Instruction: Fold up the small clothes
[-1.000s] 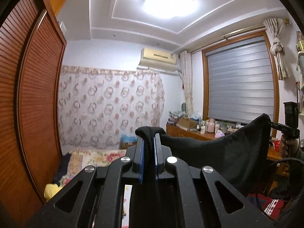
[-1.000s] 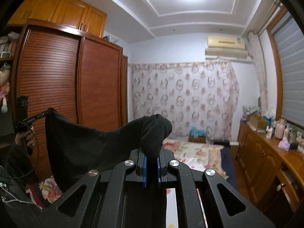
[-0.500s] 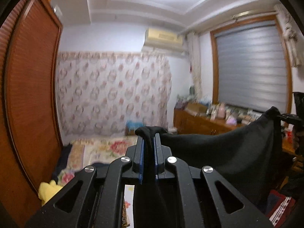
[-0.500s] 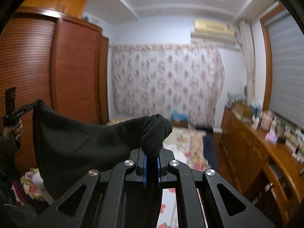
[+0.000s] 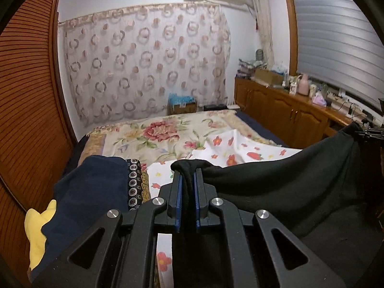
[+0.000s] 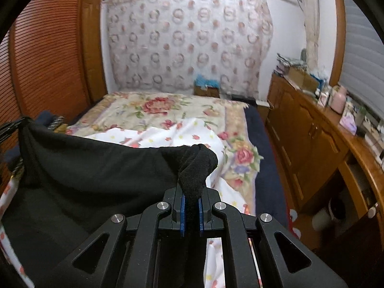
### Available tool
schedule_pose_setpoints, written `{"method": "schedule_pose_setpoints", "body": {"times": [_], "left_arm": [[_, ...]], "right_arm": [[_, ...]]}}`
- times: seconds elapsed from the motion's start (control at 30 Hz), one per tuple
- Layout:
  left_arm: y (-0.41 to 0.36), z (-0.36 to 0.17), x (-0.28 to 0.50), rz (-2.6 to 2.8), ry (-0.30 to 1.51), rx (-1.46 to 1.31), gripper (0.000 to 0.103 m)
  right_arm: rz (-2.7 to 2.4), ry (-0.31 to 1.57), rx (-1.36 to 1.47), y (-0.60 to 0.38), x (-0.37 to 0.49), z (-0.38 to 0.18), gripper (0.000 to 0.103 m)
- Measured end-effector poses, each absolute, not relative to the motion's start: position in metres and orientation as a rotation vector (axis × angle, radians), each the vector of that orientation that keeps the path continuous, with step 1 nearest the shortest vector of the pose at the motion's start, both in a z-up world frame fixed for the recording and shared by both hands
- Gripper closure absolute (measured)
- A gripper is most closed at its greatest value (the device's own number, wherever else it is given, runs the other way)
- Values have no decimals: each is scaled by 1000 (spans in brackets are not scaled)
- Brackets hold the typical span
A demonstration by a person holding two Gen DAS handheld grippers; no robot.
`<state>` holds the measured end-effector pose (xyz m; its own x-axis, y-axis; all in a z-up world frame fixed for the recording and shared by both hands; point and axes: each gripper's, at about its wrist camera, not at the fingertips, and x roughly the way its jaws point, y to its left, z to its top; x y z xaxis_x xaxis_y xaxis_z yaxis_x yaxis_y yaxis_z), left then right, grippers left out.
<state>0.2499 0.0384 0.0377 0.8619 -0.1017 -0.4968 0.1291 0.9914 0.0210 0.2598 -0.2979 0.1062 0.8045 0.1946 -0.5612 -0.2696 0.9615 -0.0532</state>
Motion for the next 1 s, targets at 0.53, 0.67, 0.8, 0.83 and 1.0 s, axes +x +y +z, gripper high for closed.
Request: {"method": "schedule_pose_setpoints", "body": {"times": [0.53, 0.67, 0.8, 0.83, 1.0], "left_arm": [[29, 36, 285, -163, 626, 84, 49], [29, 41, 260, -190, 628, 91, 34], [27, 34, 232, -192, 650, 111, 33], [26, 30, 223, -197, 666, 120, 33], [26, 0, 189, -229, 728, 100, 33]], "right_arm": [[149, 653, -99, -300, 284, 80, 69], [159, 643, -109, -301, 269, 80, 59], [211, 657, -92, -305, 250, 65, 59], [224, 665, -87, -305, 240, 62, 59], [292, 713, -60, -311, 201, 39, 52]]}}
